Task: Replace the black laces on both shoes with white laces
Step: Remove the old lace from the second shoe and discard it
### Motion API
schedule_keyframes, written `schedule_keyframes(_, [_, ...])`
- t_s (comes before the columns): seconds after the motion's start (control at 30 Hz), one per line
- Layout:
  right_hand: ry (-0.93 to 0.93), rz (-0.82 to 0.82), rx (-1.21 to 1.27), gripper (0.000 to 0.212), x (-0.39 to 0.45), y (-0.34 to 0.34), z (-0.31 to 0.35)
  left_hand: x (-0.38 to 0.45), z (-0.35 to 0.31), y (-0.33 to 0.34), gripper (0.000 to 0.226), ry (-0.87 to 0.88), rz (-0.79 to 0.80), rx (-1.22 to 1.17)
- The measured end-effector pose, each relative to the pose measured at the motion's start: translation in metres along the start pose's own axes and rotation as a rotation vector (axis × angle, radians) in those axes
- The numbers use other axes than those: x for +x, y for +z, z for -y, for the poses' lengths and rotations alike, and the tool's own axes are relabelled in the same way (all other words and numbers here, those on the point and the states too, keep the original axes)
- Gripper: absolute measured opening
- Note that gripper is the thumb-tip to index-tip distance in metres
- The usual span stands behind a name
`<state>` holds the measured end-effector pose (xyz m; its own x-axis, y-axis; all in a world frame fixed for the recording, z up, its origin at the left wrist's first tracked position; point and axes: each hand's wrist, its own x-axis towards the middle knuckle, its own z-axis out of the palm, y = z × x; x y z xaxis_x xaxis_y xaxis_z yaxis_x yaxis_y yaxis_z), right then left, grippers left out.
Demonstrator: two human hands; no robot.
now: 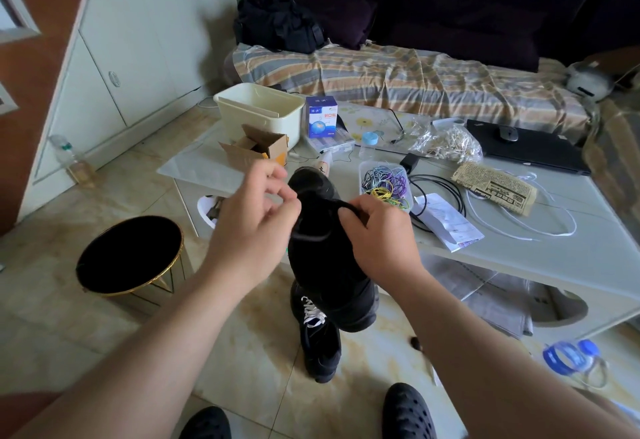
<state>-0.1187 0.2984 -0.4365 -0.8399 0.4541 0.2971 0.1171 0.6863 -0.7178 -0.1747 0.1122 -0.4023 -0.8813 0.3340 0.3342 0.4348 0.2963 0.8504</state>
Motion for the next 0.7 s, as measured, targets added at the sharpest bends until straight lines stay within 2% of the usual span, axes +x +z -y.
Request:
schedule_keyframes(0.07, [-0.052,-0.025,-0.004,0.018,-0.001,0.001,0.002,0.001,0.005,0.008,0.018,-0.019,0.048,0.216])
schedule_keyframes(0.17, [-0.126,-0.028,0.021,0.017,-0.004,0.003,0.009,0.002,0.014,0.019,0.038,0.087,0.101,0.497])
schedule_keyframes(0.23, [-0.165,-0.025,0.04,0.015,-0.006,0.004,0.011,0.001,0.016,0.023,0.04,0.056,0.079,0.445])
schedule_keyframes(0.3, [-0.189,-0.032,0.048,0.014,-0.006,0.004,0.011,0.002,0.015,0.023,0.029,-0.001,0.059,0.318])
schedule_keyframes(0.37, [-0.16,-0.029,0.052,0.014,-0.007,0.005,0.012,0.002,0.01,0.021,0.023,0.053,0.013,0.267])
schedule_keyframes(0.47, [0.05,-0.027,0.072,0.017,-0.001,0.003,0.004,0.001,-0.003,0.013,0.017,0.124,-0.184,0.051])
schedule_keyframes(0.57, [0.316,-0.061,0.297,0.018,0.007,0.003,-0.009,0.007,-0.012,-0.006,0.022,-0.017,-0.395,-0.329])
schedule_keyframes(0.63, [0.405,-0.075,0.466,0.019,0.008,0.004,-0.012,0.013,-0.005,-0.019,0.019,-0.096,-0.398,-0.311])
schedule_keyframes(0.7, [0.419,-0.062,0.585,0.021,0.007,0.006,-0.013,0.018,0.009,-0.024,0.012,-0.211,-0.233,-0.031])
